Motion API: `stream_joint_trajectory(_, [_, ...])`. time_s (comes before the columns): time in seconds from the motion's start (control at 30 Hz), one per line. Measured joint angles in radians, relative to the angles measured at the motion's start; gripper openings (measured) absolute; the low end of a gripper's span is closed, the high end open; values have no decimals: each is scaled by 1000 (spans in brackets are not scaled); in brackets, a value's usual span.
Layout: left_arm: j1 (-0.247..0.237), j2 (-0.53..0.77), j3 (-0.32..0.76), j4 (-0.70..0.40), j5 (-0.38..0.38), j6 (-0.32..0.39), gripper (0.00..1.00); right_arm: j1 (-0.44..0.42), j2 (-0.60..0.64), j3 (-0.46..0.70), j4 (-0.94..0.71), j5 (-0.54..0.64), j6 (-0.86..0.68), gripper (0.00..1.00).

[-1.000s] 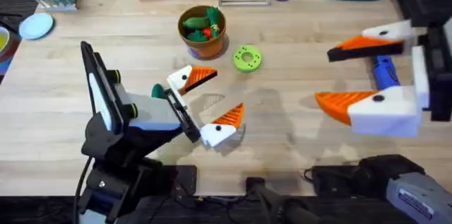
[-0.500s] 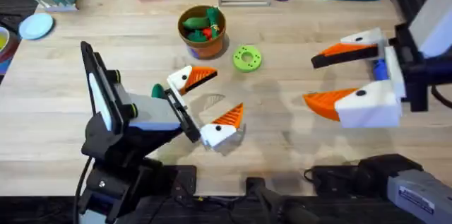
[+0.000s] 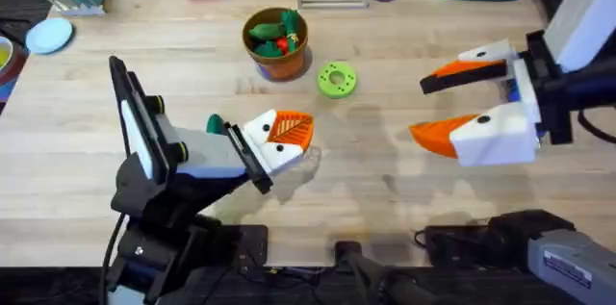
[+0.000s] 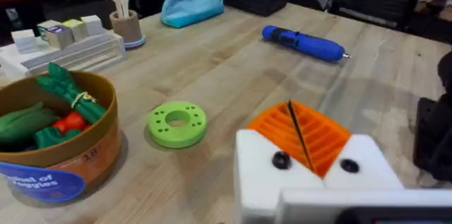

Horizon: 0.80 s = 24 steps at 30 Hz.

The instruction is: Pick up the gripper from the table and insert it into the empty holder that is missing its gripper. Then pick up a screw, insert it into the mounting hole, and use the screwdriver to tighten it. Finally, clean up the table by picking up the vegetable and placing it into the bucket.

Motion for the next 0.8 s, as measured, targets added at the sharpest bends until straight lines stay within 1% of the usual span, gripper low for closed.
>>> stream_joint_trajectory(0.33, [0,0,0,0,-1,0,8,0,0,0,2,0,0,993])
stream_joint_trajectory(0.47, [0,0,0,0,-1,0,8,-5,0,0,77,18,24,993])
stream_joint_trajectory(0.53, [0,0,0,0,-1,0,8,-24,0,0,157,60,84,994])
stream_joint_trajectory(0.67, [0,0,0,0,-1,0,8,-98,0,0,331,208,267,993])
stream_joint_trajectory(0.8, [0,0,0,0,-2,0,8,-207,0,0,411,387,395,992])
